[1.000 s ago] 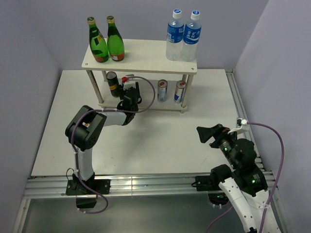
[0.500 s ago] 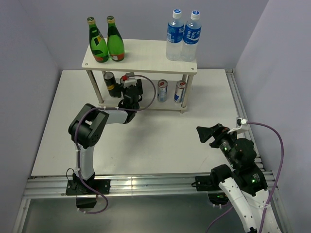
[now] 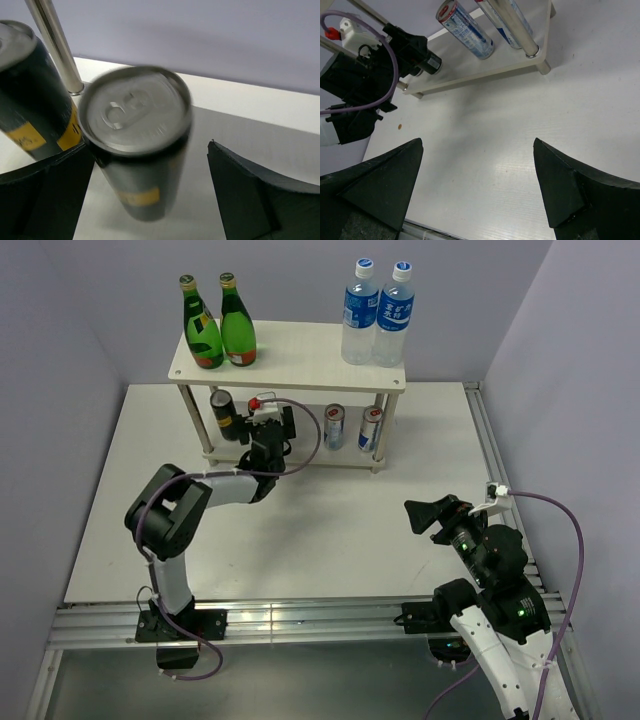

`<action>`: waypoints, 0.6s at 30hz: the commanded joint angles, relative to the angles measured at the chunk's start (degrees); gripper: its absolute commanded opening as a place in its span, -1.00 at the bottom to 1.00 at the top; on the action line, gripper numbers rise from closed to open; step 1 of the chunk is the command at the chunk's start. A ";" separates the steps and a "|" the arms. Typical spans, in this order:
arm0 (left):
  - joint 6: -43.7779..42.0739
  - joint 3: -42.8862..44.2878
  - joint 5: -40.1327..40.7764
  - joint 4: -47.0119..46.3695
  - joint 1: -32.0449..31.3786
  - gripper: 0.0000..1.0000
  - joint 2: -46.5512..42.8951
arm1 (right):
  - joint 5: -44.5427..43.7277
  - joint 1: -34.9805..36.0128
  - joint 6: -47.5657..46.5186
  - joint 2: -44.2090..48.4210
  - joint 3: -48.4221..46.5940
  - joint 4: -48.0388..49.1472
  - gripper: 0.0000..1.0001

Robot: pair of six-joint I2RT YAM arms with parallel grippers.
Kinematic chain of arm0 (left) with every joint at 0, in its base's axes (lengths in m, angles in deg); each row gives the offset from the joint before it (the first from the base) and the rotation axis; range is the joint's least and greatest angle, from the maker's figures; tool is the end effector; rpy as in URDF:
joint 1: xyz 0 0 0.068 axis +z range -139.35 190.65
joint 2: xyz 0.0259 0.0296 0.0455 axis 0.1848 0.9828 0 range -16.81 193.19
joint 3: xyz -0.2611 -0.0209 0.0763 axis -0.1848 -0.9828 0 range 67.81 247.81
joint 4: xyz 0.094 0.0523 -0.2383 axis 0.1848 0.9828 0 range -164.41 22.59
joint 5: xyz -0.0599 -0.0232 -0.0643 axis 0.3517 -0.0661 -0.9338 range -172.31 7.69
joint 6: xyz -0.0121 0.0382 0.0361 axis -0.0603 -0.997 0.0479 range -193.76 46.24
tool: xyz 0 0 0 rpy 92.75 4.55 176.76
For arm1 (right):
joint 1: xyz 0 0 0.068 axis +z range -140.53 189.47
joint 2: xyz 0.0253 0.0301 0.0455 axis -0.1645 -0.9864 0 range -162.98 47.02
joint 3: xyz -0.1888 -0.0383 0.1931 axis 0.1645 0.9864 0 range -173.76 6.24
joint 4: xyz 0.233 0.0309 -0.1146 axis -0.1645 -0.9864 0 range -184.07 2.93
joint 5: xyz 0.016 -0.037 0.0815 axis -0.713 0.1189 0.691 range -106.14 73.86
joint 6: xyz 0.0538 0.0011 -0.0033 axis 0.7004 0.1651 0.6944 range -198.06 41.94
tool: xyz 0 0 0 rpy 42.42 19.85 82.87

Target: Place and organize the beverage onto the shelf

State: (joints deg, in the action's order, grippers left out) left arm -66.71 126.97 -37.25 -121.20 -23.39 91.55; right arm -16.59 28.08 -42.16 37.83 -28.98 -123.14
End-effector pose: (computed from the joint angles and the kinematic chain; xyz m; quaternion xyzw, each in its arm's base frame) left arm 0.3519 -0.2073 0.2137 -0.1023 0.7102 0.0347 0.6956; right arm 0.0581 0.0193 0.2980 0.1177 0.7572 0.2916 0.5726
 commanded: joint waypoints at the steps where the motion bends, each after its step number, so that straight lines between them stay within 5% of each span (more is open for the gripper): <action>1: 1.74 -2.72 1.00 0.82 -2.08 0.99 -4.81 | -0.43 0.28 -0.92 0.40 0.24 2.41 0.96; 11: 7.35 -10.46 12.24 11.26 -11.57 0.99 -15.79 | -0.78 0.20 -0.66 1.63 0.33 2.32 0.96; 18: 30.60 -16.09 14.71 42.43 -21.22 0.99 -31.52 | -1.14 0.20 -0.48 1.37 0.33 2.41 0.96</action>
State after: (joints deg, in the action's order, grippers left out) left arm -50.56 112.15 -25.29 -95.41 -41.03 66.65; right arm -17.18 28.08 -42.12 38.94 -28.98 -123.10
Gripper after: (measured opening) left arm 0.993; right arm 0.980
